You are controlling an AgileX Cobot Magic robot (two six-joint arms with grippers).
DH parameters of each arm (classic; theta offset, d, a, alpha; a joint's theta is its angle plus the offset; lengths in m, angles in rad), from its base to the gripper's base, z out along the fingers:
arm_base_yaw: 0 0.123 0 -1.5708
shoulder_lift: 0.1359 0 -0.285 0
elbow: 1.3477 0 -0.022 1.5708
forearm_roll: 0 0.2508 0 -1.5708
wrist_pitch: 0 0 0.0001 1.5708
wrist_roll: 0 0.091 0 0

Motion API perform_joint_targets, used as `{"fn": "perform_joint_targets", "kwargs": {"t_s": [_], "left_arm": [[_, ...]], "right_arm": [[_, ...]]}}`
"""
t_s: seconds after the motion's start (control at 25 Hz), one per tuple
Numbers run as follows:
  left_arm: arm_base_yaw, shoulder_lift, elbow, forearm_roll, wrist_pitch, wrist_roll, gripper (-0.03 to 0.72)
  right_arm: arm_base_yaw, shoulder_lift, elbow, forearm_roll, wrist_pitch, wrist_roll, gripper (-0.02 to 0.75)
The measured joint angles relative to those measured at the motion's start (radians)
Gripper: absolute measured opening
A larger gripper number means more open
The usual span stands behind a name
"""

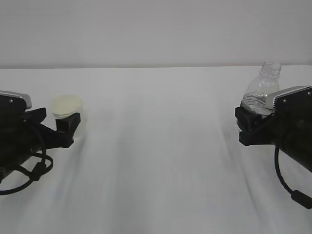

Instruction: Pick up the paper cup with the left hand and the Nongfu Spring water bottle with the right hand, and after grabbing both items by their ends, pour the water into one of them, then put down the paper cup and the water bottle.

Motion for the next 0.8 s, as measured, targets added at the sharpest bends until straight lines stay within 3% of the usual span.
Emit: {"fn": "perform_joint_targets", "kwargs": {"t_s": [0.8], "left_arm": [[0.0, 0.192, -0.163, -0.035, 0.0, 0.0, 0.69]], "right_arm": [[0.0, 0.0, 0.0, -0.002, 0.0, -0.021, 0.428]]}}
